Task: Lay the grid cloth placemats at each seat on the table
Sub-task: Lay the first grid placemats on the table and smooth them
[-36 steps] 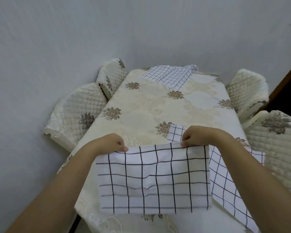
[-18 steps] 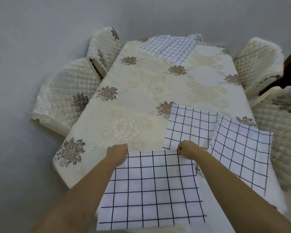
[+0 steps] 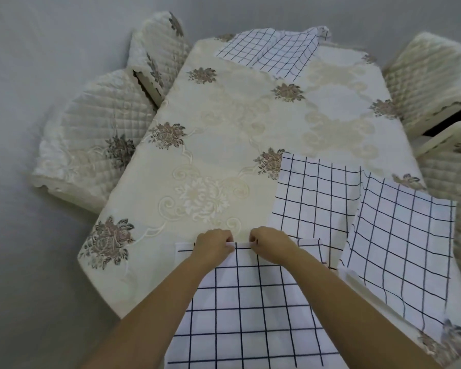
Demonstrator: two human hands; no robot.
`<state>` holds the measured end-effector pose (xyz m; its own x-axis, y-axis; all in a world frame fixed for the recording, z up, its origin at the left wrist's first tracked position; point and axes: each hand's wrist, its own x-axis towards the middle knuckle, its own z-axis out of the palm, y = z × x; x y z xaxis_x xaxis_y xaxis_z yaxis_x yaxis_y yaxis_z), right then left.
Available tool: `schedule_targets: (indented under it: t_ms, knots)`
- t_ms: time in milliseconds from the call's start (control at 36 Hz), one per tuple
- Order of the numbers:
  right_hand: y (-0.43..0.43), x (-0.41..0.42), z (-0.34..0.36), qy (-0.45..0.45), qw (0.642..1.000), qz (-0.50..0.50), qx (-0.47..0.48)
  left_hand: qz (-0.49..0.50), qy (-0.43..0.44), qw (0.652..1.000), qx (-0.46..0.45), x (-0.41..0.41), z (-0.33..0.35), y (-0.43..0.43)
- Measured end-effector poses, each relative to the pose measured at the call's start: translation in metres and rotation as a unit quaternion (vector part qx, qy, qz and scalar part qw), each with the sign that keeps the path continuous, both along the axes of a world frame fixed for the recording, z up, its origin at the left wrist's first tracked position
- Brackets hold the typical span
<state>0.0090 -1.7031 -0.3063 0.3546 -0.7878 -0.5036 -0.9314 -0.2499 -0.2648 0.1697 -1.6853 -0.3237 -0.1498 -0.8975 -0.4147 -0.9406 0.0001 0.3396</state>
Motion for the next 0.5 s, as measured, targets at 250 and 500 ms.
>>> schedule_targets:
  t_ms: [250, 500]
  knots:
    - [-0.001, 0.02, -0.015, -0.023, 0.999, 0.023, -0.032, -0.043, -0.032, 0.998, -0.037, -0.007, -0.008, -0.003]
    - [-0.009, -0.026, -0.012, -0.024, 0.999, -0.037, -0.01, -0.025, -0.033, 0.998, -0.036, 0.01, -0.009, -0.012]
